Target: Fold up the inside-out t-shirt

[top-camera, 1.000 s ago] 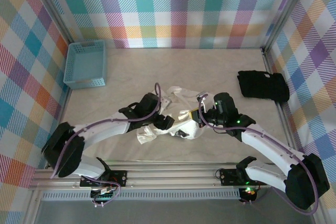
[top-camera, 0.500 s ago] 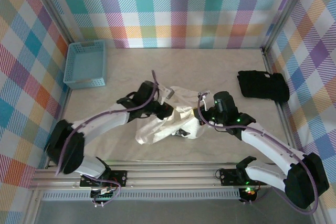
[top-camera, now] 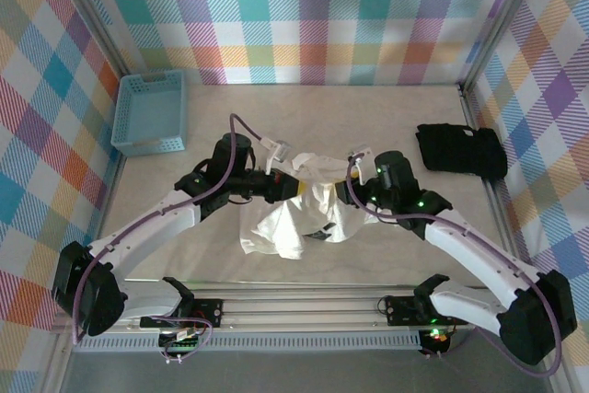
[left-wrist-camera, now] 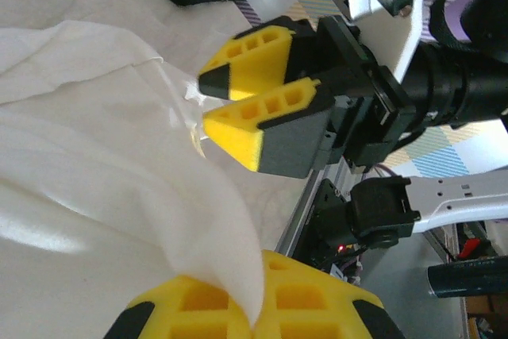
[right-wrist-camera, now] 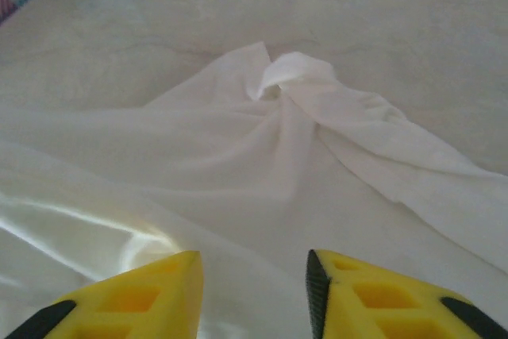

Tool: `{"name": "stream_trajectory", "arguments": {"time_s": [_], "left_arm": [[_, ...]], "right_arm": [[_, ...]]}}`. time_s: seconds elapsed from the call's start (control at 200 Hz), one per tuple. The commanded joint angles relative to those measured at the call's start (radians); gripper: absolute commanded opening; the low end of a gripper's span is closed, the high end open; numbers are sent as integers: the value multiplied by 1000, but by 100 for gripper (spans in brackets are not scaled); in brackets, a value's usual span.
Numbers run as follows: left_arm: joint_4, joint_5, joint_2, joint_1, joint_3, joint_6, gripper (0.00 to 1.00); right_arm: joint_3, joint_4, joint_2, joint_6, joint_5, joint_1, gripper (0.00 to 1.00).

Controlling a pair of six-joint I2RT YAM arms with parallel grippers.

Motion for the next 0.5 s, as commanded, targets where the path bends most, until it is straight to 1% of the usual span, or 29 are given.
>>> {"name": "stream_trajectory", "arguments": {"time_s": [0.0,0.06,0.17,0.275,0.36,0.495], "left_arm": [[3,3,-14,18,1,-29,0],[-7,-9,-16,27,3,-36,0],[-13,-21,-22,41,4,-43,0],[-19,-30,-26,48,7,-45,0],[-24,-30,-26,49,10,-42,0],[-24,-28,-27,49,6,-40,0]], "right_arm": [[-19,-103,-92,-49,38,33,44],[-40,-114,-130,-41,16,54,45],[-68,-94,-148,35,-107,81,43],[-107,-32,-142,104,-191,145,41],[-136,39,-119,164,-203,193,41],[-155,186,-30,283,-205,211,45]]}}
